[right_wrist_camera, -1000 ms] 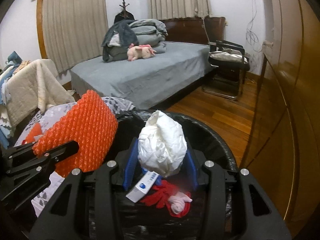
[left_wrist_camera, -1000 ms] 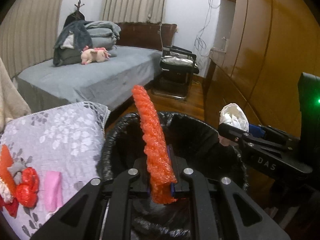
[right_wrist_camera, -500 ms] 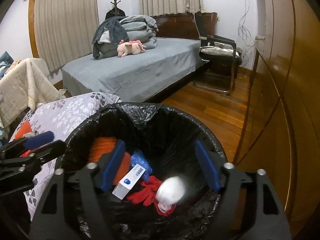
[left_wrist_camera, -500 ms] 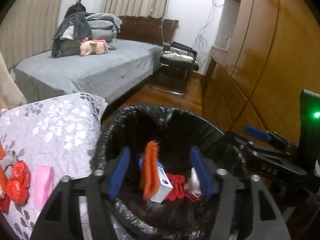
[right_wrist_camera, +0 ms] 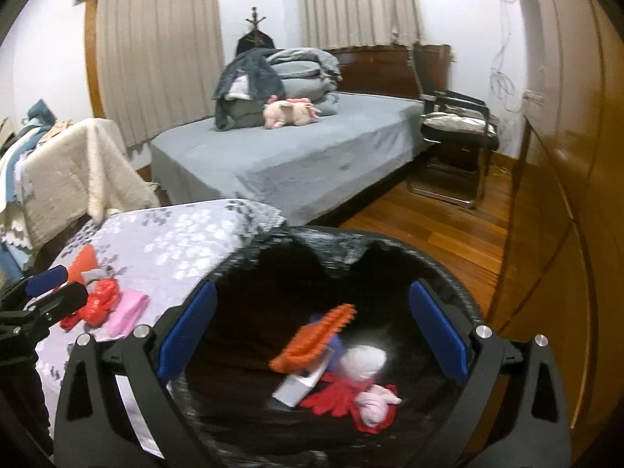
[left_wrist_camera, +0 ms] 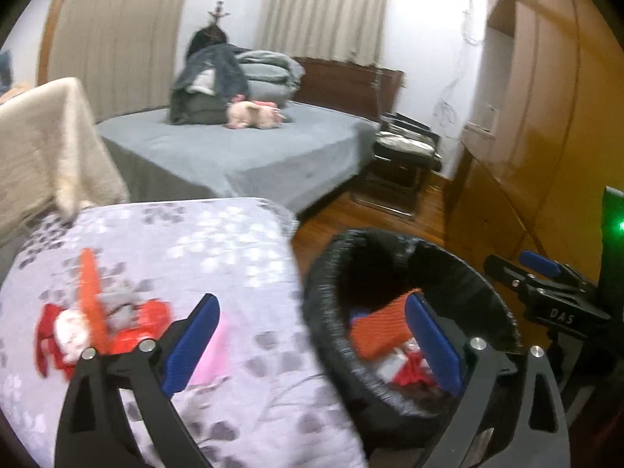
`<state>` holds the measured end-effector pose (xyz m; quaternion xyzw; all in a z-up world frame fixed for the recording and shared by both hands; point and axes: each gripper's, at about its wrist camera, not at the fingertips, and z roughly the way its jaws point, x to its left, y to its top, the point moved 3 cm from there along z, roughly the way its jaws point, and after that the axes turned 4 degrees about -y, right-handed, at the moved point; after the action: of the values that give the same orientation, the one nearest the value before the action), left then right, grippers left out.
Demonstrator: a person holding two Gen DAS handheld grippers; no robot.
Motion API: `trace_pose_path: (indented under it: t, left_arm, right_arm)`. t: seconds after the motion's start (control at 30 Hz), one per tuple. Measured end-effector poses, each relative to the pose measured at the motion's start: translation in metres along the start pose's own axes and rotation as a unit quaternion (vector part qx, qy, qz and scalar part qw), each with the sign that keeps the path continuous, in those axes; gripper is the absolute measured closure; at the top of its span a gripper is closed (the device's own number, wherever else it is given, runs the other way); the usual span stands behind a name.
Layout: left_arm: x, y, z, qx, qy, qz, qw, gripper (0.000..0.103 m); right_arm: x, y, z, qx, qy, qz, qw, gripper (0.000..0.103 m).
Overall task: Collect trash
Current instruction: 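Move both tools back over the remaining items on the table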
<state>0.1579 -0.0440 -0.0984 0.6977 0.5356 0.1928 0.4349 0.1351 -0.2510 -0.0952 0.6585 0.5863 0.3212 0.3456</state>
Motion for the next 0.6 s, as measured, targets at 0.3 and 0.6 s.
trace_pose_path:
  t: [0.3, 0.6]
  left_arm:
    - [0.077, -0.015, -0.051, -0.024, 0.096, -0.036, 0.9945, 0.009]
    - [0.139, -0.029, -0.077, -0.033, 0.163, -0.062, 0.9841, 0.009]
  right_arm:
    - [0.078, 0.011, 0.005, -0.004, 0.058, -0.033, 0.998, 0.007]
    - [0.159, 0.009, 0.016, 0.004, 0.114, -0.07, 0.991, 0.007]
